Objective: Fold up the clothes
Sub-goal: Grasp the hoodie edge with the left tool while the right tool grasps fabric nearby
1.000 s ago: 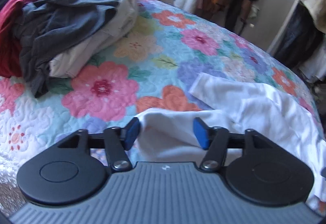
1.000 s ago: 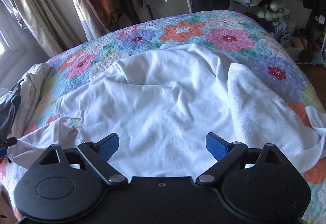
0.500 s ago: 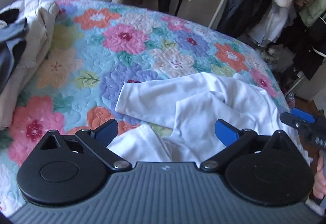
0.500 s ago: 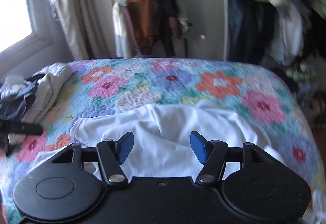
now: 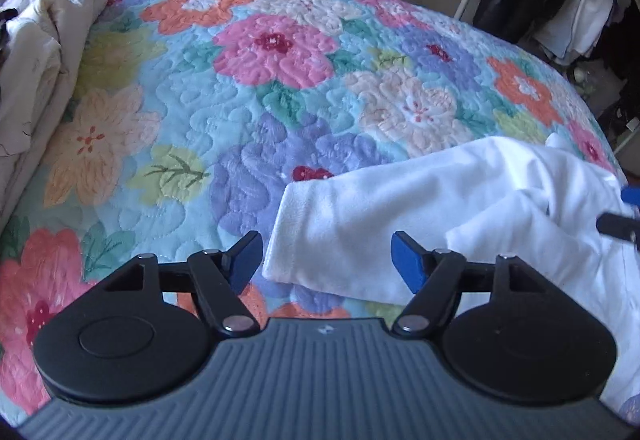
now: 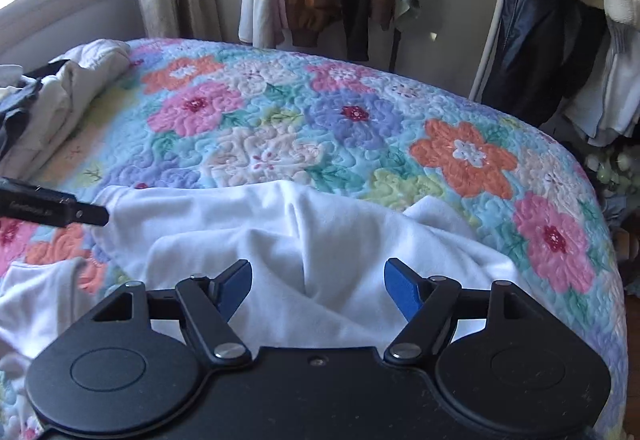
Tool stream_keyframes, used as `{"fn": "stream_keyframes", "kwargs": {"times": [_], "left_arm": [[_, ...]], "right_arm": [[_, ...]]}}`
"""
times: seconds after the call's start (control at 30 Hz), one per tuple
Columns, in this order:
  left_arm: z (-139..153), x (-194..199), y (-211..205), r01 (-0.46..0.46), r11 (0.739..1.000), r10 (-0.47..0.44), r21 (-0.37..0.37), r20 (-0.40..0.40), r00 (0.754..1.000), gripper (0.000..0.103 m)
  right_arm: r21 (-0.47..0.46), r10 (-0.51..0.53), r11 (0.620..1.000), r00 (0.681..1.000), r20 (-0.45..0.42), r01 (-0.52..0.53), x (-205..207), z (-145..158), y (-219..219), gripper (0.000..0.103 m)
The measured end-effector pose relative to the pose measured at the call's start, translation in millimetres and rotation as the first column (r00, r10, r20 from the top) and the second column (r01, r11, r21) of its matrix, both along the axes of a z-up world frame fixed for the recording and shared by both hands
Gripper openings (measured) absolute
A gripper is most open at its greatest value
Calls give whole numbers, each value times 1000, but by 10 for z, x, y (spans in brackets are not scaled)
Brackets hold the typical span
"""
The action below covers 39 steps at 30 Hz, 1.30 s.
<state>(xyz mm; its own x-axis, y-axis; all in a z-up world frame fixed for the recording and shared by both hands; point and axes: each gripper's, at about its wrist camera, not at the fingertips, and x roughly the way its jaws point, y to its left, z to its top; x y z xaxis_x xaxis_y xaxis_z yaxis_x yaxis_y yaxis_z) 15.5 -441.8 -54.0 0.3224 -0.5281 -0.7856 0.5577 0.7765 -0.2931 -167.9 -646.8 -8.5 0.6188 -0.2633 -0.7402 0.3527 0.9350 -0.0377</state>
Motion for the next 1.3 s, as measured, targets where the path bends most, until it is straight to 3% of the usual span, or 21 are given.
{"fn": "stream_keyframes", "kwargs": {"times": [0.13, 0.23, 0.3, 0.33, 0.4, 0.43, 0.47, 0.5, 0.53, 0.57, 0.6, 0.63, 0.73, 0.93, 1.07, 1.2, 1.3], "left_arm": [[-233, 167, 31, -5, 999, 3, -36, -52, 999, 90], [-408, 292, 54, -10, 998, 4, -62, -91, 996, 91], [-400, 289, 45, -41, 998, 37, -53, -76, 996, 93], [-395, 287, 40, -57, 997, 54, -48, -68, 996, 89], [-384, 282, 30, -90, 995, 87, -39, -51, 995, 69], [-371, 252, -10, -72, 997, 72, -5, -15, 997, 47], [-364, 223, -40, -43, 999, 43, 11, 13, 999, 34], [-362, 198, -56, -29, 1000, 28, 13, 24, 999, 27], [-358, 187, -48, -22, 1000, 22, 12, 25, 999, 21], [-348, 174, -46, -17, 1000, 17, 7, 25, 1000, 19], [-328, 168, -38, -9, 1000, 9, -3, 26, 1000, 17], [-312, 162, -34, -1, 1000, 1, -14, 24, 1000, 16], [-299, 146, -30, 27, 998, -27, -54, 4, 1000, 16], [-298, 113, -32, 38, 999, -38, -1, -35, 999, 16], [-223, 23, -51, 66, 998, -66, 13, 19, 998, 12], [-193, -36, -84, 101, 995, -101, 6, 38, 994, 12], [-213, -36, -103, 104, 994, -104, -22, 28, 994, 29]], "right_arm": [[-9, -7, 1000, 1000, -21, 6, 229, -81, -125, 82], [2, -34, 999, 999, -24, 34, 366, -121, -233, 82], [-4, -39, 999, 999, -36, 39, 430, -194, -259, 85], [-14, -39, 999, 998, -50, 38, 468, -250, -262, 86], [-65, -68, 996, 995, -70, 64, 515, -363, -253, 86], [-84, -80, 994, 994, -68, 75, 520, -409, -241, 85], [-93, -87, 992, 994, -59, 81, 515, -448, -225, 81], [-91, -76, 993, 996, -52, 71, 521, -471, -216, 62], [-90, -61, 994, 997, -46, 57, 525, -477, -197, 35], [-97, -55, 994, 998, -40, 51, 522, -482, -164, 22], [-103, -50, 994, 998, -35, 46, 519, -487, -131, 12], [-110, -51, 993, 998, -25, 48, 510, -481, -104, 10], [-73, -32, 997, 999, 5, 33, 391, -416, -21, 9], [27, 82, 996, 996, 25, -83, 46, -312, 234, 9], [64, 157, 986, 986, -56, -153, -165, -478, 340, 8], [171, 134, 977, 991, -20, -129, -318, -480, 143, 8], [253, 104, 961, 993, 50, -113, -392, -305, -54, 12]]}}
